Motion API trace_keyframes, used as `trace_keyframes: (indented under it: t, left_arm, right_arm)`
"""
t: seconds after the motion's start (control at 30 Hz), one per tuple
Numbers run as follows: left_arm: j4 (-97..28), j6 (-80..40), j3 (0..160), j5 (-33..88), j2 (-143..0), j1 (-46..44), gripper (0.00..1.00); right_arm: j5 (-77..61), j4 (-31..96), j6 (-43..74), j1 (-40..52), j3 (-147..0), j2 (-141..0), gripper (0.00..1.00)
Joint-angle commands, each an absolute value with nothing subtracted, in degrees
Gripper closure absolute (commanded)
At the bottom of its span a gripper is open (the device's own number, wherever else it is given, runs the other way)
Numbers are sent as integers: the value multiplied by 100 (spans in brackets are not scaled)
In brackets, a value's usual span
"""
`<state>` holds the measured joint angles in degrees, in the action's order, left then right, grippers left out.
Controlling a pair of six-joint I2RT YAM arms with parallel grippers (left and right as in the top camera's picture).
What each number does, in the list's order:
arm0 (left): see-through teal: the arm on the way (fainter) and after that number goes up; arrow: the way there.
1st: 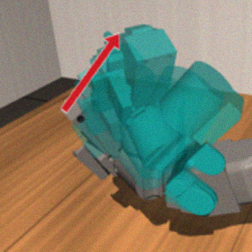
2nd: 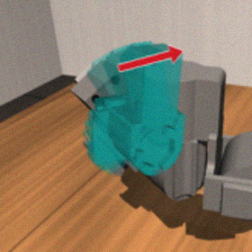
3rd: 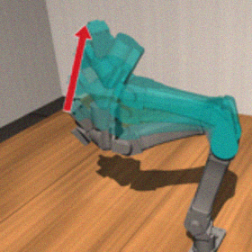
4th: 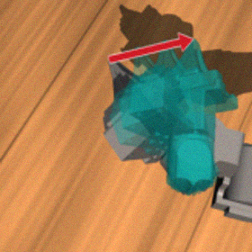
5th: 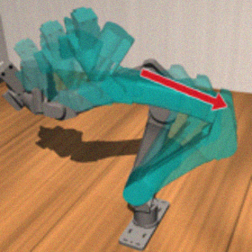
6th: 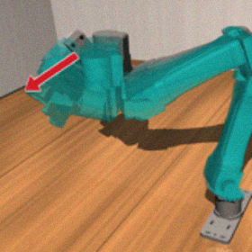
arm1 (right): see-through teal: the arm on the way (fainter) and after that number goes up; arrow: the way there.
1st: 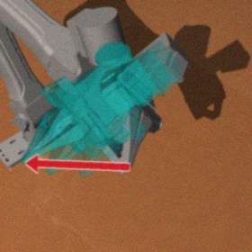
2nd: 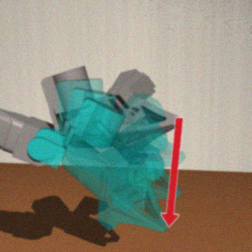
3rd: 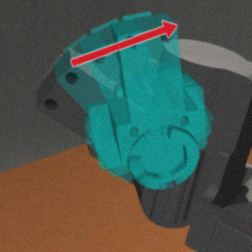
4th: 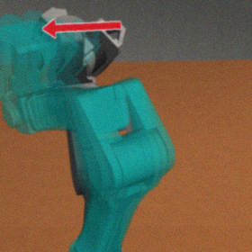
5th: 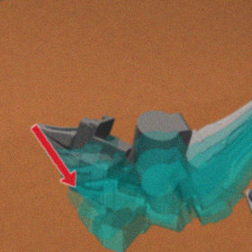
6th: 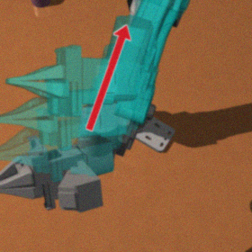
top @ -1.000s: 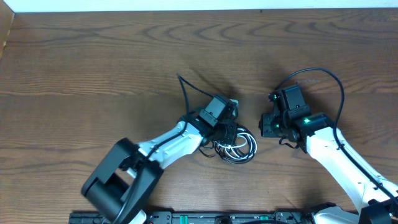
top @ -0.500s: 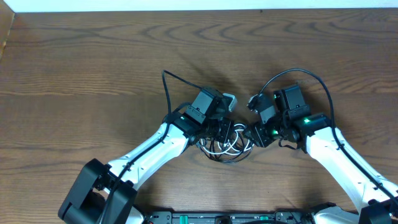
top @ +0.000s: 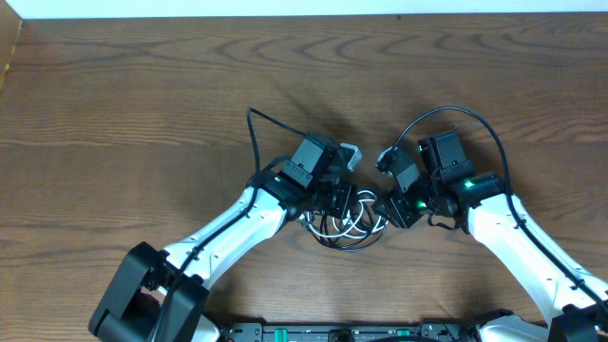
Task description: Untangle cables
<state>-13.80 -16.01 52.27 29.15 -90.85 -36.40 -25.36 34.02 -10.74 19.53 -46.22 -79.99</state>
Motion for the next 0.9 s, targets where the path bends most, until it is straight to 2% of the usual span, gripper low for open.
trace_keyframes:
  t: [0.0,0.37,0.67,0.73,0.8,0.87]
  left_arm:
    - [-1409,-1481,5264,3336,-8899,-3474,93]
    - [-1361,-1476,5264,4438,-8838,-3280,92]
    - [-1256,-1461,5264,4757,-8838,-3280,93]
    - [-1253,-1461,5262,4755,-8838,-3280,93]
    - [-1256,-1457,5262,4727,-8838,-3280,93]
    - [-1253,-1428,5264,4692,-8838,-3280,92]
  right_arm:
    - [-2346,3450,-1258,1981,-4637,-7981,55]
    - [-2349,3389,-1299,1981,-4602,-7983,55]
    - [-2344,3361,-1299,1981,-4602,-7983,56]
    - [-2344,3363,-1299,1981,-4602,-7981,60]
    - [-2344,3363,-1299,1981,-4602,-7981,68]
    - [-2344,3363,-1297,1981,-4602,-7981,84]
